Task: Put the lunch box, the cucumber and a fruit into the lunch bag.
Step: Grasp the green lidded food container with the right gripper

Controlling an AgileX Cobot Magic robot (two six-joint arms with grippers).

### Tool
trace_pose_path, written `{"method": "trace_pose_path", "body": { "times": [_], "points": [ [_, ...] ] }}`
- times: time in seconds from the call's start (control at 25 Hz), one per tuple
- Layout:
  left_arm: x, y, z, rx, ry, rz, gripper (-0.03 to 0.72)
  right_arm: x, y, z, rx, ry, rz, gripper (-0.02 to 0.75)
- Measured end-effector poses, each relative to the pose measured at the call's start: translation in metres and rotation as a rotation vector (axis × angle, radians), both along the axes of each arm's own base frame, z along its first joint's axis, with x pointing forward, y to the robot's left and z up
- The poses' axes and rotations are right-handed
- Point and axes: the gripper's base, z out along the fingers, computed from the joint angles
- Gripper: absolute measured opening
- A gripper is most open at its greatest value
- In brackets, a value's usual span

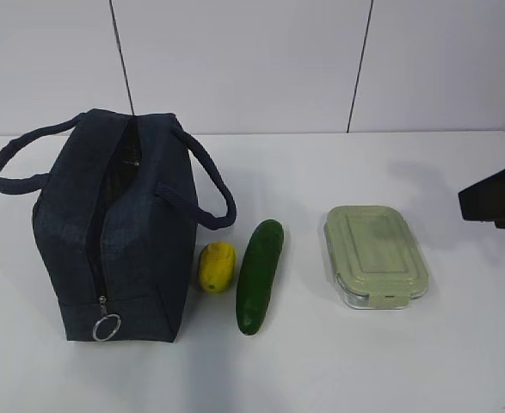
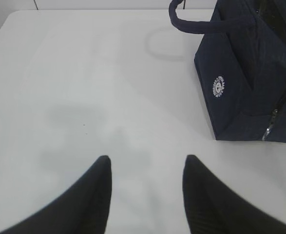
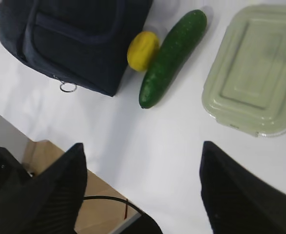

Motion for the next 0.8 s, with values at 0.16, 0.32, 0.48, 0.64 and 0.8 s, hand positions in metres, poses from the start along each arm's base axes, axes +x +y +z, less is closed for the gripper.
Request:
{"method": "trace_pose_path", "body": {
  "times": [0.16,0.32,0.48,0.64,0.8],
  "points": [
    [0.000,0.000,0.000,0.000,0.000,0.000,0.338,0.008,-0.003,-0.007,0.059,0.008,0.043,0.524],
    [0.000,0.000,0.000,0.000,0.000,0.000,0.337,0.019,-0.006,-0.022,0.074,0.049,0.062,0.524],
    [0.000,0.000,0.000,0.000,0.000,0.000,0.337,0.031,-0.012,-0.033,0.102,0.041,0.064,0.524],
    [0.000,0.000,0.000,0.000,0.000,0.000,0.337,0.045,-0.030,-0.047,0.170,0.048,-0.007,0.524],
    [0.000,0.000,0.000,0.000,0.000,0.000,0.336,0.058,-0.041,-0.064,0.196,0.095,-0.038,0.524]
  ]
}}
